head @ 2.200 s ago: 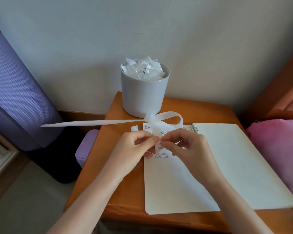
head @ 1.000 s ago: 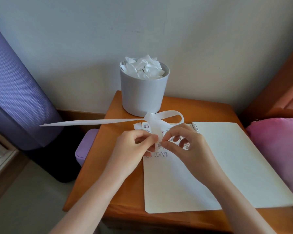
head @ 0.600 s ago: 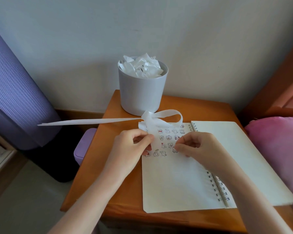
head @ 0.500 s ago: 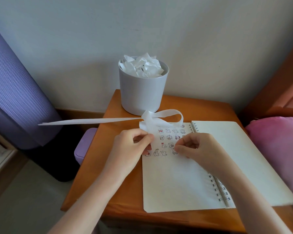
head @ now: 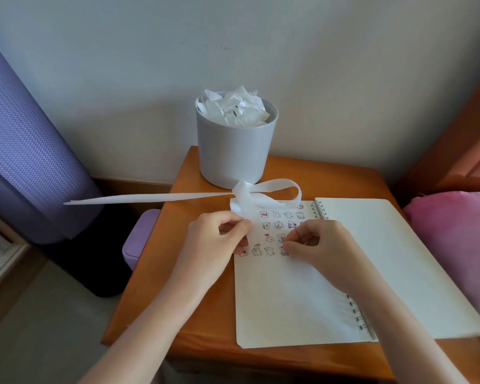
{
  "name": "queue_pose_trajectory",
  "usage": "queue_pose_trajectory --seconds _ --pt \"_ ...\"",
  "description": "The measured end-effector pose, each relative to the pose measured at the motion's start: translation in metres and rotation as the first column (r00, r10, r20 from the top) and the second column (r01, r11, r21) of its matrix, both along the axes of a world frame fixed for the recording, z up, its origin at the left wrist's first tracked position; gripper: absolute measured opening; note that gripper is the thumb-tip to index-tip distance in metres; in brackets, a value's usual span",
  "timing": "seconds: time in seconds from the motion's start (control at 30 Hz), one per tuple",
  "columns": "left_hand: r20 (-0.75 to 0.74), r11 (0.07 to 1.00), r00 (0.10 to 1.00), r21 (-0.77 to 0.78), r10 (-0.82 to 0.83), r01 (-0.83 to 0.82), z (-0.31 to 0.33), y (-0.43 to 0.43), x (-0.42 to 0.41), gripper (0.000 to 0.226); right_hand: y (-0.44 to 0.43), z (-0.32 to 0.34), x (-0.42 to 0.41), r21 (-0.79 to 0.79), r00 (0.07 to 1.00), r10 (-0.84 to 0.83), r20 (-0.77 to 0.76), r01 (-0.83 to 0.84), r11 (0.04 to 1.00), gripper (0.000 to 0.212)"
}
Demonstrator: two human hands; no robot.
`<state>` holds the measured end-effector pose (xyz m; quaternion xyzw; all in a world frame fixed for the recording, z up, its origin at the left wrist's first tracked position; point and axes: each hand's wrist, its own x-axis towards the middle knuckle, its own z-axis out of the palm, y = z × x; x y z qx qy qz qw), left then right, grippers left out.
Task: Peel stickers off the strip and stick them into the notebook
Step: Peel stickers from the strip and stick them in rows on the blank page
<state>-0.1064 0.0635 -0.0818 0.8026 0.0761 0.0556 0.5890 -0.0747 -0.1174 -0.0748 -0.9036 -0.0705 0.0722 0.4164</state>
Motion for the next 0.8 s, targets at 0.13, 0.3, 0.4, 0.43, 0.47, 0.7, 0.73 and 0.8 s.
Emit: queue_pose_trajectory --seconds 0.13,0.3,0.4,0.43,0.47,0.7,0.73,0.8 --pt "-0.004 1.000 1.000 0.006 -0.008 0.008 -0.001 0.000 0.000 0.014 0.001 -0.001 -0.001 -0.015 1.000 0.006 0.022 -0.006 1.000 0.007" --pt "-0.011 1.000 1.000 -0.001 -0.005 0.005 -0.001 0.000 0.000 0.014 0.000 -0.002 -0.002 -0.031 0.999 -0.004 0.048 0.005 0.999 0.015" --pt "-0.012 1.000 1.000 -0.005 -0.005 0.005 -0.001 0.000 0.000 0.015 0.000 -0.002 -0.002 -0.073 0.998 -0.002 0.063 0.007 0.997 0.018" --pt "-0.012 1.000 1.000 -0.008 -0.002 0.002 -0.001 0.000 0.000 0.015 0.000 -0.002 -0.002 -0.080 0.997 0.004 0.080 0.003 0.997 0.018" --pt "-0.014 1.000 1.000 -0.010 0.000 0.000 -0.001 0.000 0.000 0.015 0.001 -0.002 -0.002 -0.078 0.995 0.010 0.098 -0.003 0.997 0.018" --pt "-0.009 1.000 1.000 -0.002 0.014 -0.014 -0.001 0.000 0.000 0.015 0.016 -0.005 -0.009 -0.045 0.989 0.000 0.145 0.006 0.999 0.017" --pt "-0.010 1.000 1.000 0.002 0.016 -0.016 -0.002 0.000 0.000 0.015 0.018 -0.006 -0.009 -0.070 0.988 0.000 0.152 0.011 0.997 0.019" --pt "-0.012 1.000 1.000 0.013 0.017 -0.017 -0.002 0.001 0.000 0.015 0.020 -0.006 -0.010 -0.121 0.988 0.004 0.157 0.015 0.993 0.022"
